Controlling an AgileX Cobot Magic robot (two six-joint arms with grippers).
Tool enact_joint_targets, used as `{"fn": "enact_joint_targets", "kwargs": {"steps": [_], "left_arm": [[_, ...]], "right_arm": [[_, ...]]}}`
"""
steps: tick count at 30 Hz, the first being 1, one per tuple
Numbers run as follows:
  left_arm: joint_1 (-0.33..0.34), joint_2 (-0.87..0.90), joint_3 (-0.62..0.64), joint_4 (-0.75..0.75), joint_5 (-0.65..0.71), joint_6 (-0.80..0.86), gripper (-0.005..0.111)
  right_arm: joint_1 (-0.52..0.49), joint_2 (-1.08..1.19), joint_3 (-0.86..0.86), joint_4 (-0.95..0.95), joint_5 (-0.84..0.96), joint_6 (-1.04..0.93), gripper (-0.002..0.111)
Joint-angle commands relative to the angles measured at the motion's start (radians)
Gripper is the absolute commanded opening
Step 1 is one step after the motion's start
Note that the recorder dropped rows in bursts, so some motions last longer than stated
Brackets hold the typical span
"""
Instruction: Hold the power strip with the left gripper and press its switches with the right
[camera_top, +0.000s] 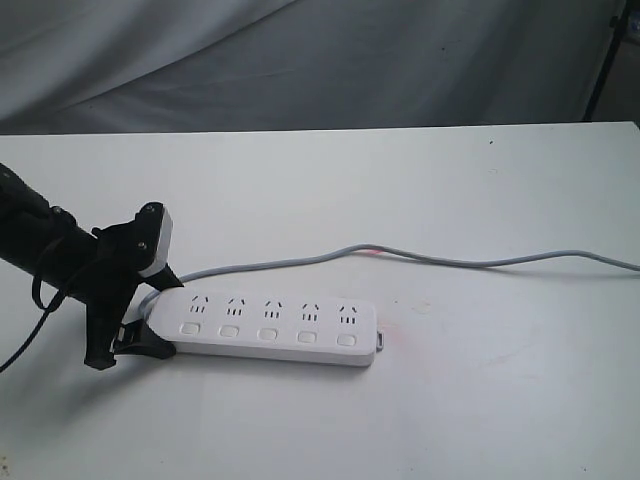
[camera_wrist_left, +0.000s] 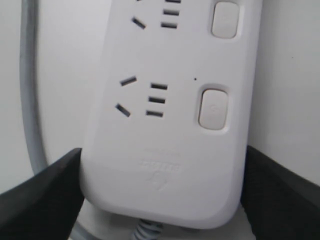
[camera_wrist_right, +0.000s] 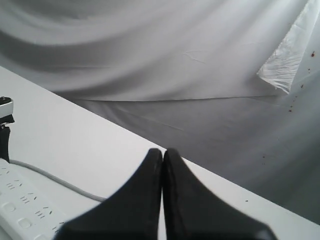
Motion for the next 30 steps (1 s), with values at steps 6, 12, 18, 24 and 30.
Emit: {"fn": "enact_joint_targets", "kwargs": {"steps": [6, 12, 18, 24, 30], "left_arm": [[-0.005, -0.006, -0.006, -0.02, 0.001, -0.004, 0.062], [-0.005, -0.006, -0.006, -0.02, 0.001, -0.004, 0.062], [-0.005, -0.006, -0.006, -0.02, 0.001, -0.006, 0.062], [-0.005, -0.006, -0.006, -0.02, 0.001, -0.006, 0.062], [-0.005, -0.006, -0.006, -0.02, 0.001, -0.004, 0.062]], "right_arm": [[-0.007, -0.007, 0.005, -0.231, 0.005, 0.344, 0.0], [-0.007, -0.007, 0.005, -0.418, -0.032, 0.483, 0.0], [-0.007, -0.01, 0.039, -1.112, -0.057, 1.277, 0.0], [-0.029, -0.107, 0.129, -1.316, -0.001, 1.502, 0.0], [-0.135, -0.209, 0.145, -1.442, 0.169, 1.609, 0.0]]}}
